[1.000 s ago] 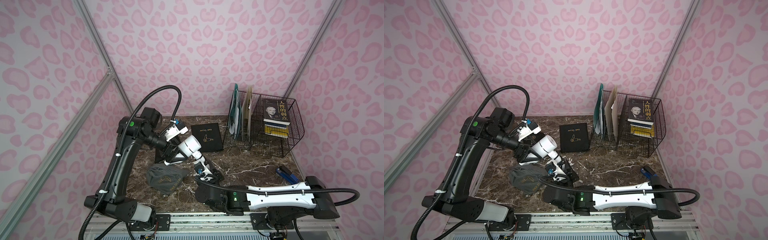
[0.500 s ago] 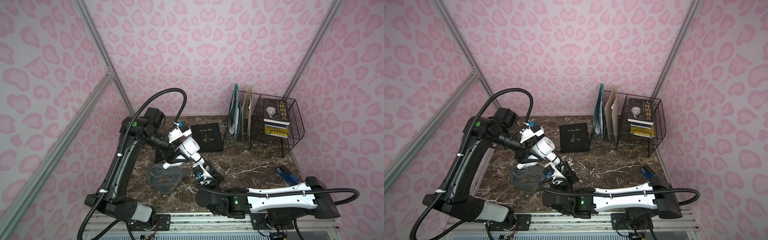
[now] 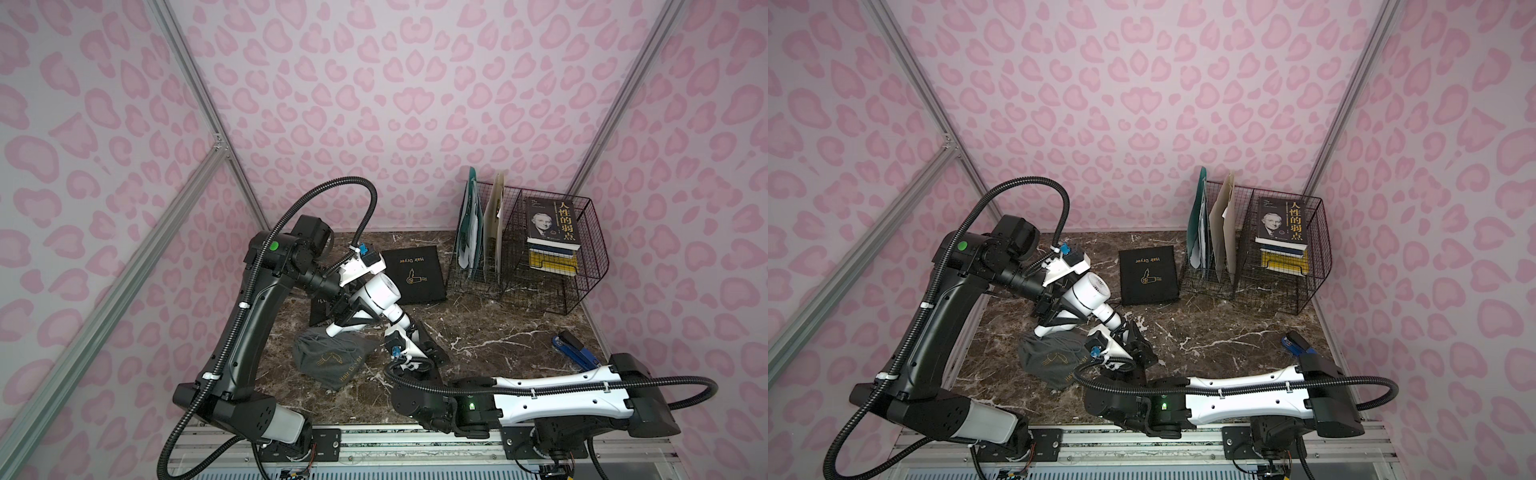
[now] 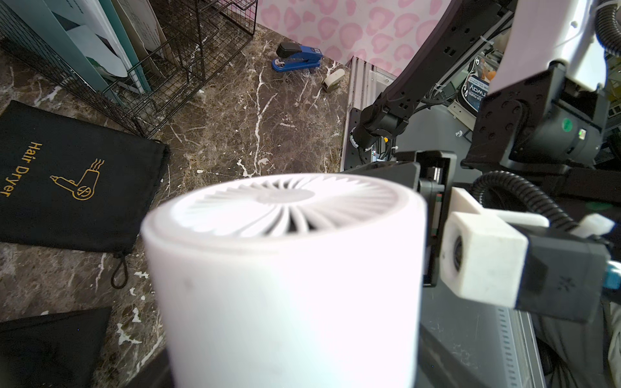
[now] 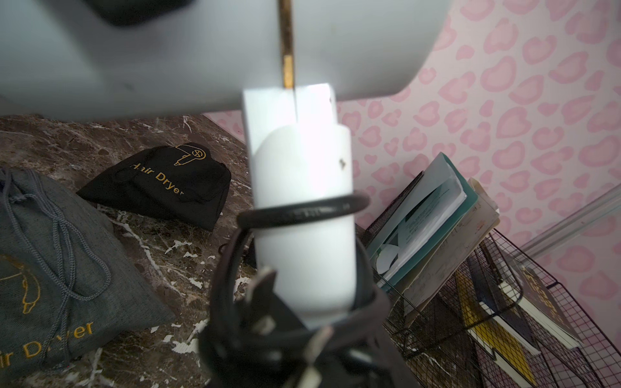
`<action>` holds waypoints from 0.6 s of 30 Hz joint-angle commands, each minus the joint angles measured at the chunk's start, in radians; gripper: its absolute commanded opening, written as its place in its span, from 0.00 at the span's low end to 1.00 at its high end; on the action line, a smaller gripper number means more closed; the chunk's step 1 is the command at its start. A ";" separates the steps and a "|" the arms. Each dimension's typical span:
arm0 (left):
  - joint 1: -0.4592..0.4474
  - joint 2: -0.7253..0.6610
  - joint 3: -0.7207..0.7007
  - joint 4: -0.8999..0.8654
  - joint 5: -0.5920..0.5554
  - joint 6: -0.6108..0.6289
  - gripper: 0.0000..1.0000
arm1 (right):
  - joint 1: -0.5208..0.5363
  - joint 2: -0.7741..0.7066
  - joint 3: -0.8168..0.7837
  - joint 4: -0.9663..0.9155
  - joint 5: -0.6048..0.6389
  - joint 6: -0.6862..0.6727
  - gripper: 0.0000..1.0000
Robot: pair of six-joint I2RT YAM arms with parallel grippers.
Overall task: Pack away hair dryers
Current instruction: Pick up the hair dryer from the center of the board.
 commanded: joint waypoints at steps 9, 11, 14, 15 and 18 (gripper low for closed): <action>0.001 -0.004 -0.012 -0.223 0.012 0.017 0.78 | 0.003 -0.002 -0.011 0.093 0.051 -0.032 0.00; 0.000 -0.005 -0.014 -0.223 0.014 0.019 0.73 | 0.003 0.000 -0.008 0.103 0.051 -0.041 0.00; -0.001 -0.005 -0.016 -0.223 0.017 0.016 0.65 | 0.005 0.005 -0.008 0.127 0.050 -0.057 0.00; -0.001 -0.005 -0.017 -0.223 0.021 0.015 0.58 | 0.005 0.007 -0.009 0.138 0.051 -0.066 0.00; -0.001 -0.008 -0.020 -0.223 0.036 0.013 0.32 | 0.005 0.014 -0.005 0.158 0.048 -0.087 0.00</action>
